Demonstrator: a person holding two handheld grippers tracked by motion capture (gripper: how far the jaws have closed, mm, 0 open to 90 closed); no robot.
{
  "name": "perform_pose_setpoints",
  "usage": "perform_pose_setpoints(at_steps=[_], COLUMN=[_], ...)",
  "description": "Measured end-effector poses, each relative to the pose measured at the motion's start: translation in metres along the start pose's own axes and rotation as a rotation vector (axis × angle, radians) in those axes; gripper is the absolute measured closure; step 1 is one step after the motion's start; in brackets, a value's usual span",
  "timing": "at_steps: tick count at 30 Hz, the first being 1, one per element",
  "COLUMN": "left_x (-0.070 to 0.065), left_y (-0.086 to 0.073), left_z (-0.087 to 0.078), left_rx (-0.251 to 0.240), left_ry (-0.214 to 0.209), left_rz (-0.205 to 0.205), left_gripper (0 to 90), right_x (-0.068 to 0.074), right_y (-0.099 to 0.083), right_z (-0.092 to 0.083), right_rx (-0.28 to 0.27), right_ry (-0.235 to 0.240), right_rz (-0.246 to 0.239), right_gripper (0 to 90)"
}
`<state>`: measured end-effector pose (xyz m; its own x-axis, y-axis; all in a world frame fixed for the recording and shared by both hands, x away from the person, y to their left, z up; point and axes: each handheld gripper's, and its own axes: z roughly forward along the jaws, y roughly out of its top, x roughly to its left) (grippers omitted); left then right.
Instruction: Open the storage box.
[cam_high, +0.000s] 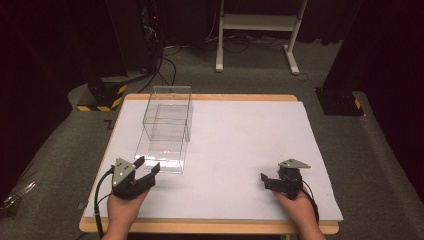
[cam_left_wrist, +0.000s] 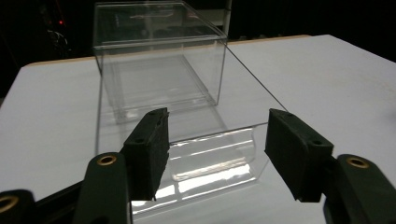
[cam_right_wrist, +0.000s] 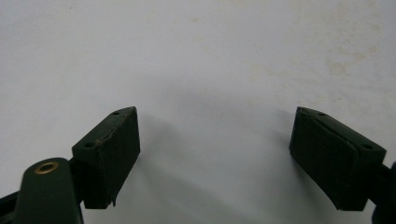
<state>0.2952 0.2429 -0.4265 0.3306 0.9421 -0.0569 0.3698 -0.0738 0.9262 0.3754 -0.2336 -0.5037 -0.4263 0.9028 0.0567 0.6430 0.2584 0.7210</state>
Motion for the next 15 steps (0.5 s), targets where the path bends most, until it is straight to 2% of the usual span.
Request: perform_pose_setpoints(at_steps=[3, 4, 7, 11, 15], left_x=[0.013, 0.013, 0.033, 0.057, 0.08], left_y=[0.002, 0.002, 0.0, -0.004, -0.012], left_z=[-0.003, -0.003, -0.006, -0.008, -0.009], left_rx=[0.01, 0.01, 0.012, 0.01, 0.021], left_ry=[-0.001, -0.001, 0.041, 0.055, 0.089], left_rz=[-0.009, -0.009, -0.015, -0.057, -0.093], left_gripper=[40.8, 40.7, 40.4, 40.1, 39.7], right_x=[0.0, 0.0, 0.0, 0.0, 0.0], right_y=[0.0, 0.0, 0.0, 0.0, 0.0], right_z=[0.0, 0.0, 0.0, 0.0, 0.0], right_rx=[0.0, 0.0, 0.0, 0.0, 0.0], right_ry=[0.0, 0.0, 0.0, 0.0, -0.001], right_rz=[0.0, -0.001, -0.002, -0.003, -0.002], right_gripper=[16.2, 16.1, 16.1, 16.1, 16.1])
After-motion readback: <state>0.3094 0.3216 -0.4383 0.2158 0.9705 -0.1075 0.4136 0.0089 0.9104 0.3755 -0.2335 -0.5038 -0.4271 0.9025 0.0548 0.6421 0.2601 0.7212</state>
